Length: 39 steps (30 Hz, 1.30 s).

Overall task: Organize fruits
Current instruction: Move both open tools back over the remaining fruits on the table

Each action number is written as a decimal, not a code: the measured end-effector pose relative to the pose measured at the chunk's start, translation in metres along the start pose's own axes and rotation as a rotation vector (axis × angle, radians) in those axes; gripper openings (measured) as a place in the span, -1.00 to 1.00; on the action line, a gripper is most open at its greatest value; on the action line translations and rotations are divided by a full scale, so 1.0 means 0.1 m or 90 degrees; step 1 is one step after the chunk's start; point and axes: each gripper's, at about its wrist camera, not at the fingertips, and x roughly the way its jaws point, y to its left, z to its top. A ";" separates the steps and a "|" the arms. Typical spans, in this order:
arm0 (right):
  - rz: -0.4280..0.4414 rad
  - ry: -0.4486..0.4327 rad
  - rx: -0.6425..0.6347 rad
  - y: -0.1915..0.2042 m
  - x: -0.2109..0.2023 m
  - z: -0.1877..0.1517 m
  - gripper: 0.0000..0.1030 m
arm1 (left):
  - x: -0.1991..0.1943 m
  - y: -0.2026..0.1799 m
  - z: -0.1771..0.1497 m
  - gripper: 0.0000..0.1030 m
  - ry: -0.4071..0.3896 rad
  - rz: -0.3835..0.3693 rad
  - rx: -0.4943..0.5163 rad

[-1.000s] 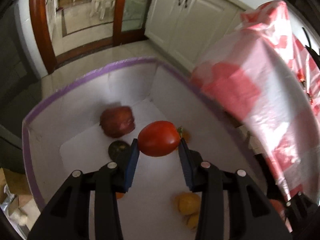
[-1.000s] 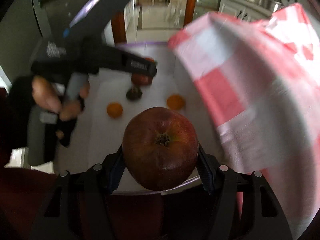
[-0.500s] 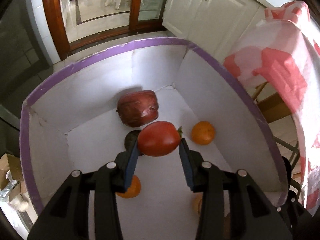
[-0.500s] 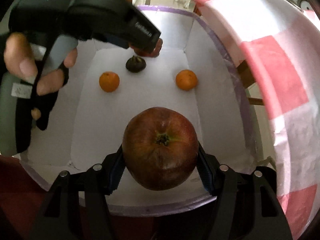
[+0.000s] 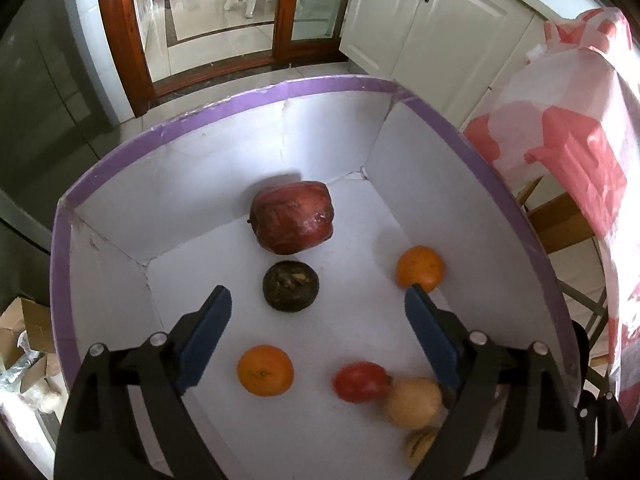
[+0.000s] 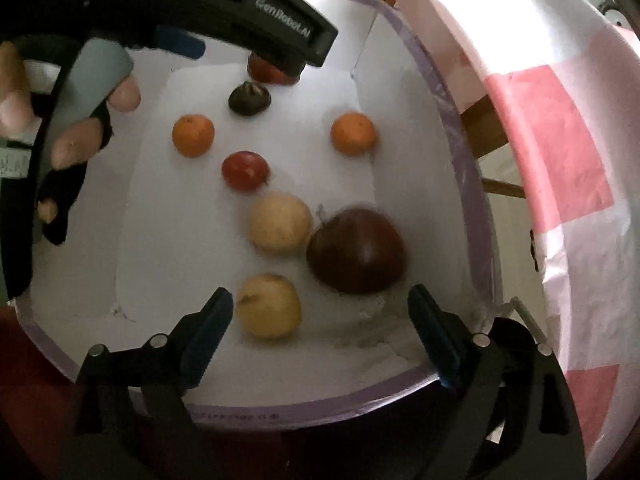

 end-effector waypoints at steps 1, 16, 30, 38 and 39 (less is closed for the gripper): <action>0.002 0.009 -0.001 0.00 0.00 -0.01 0.65 | 0.02 0.02 0.00 0.72 0.003 -0.002 0.000; -0.017 -0.103 0.019 -0.07 -0.52 0.09 0.63 | -0.14 0.03 0.14 0.80 -0.033 -0.055 -0.010; 0.039 -0.512 0.284 -1.07 -2.19 -0.24 0.70 | -1.67 -0.65 0.57 0.97 -0.369 -0.117 0.054; -0.081 -0.612 0.505 -1.85 -2.54 -0.94 0.71 | -2.05 -1.87 0.60 0.97 -0.379 -0.271 0.190; -0.097 -0.605 0.529 -1.94 -2.51 -1.02 0.71 | -2.04 -2.03 0.57 0.97 -0.371 -0.280 0.203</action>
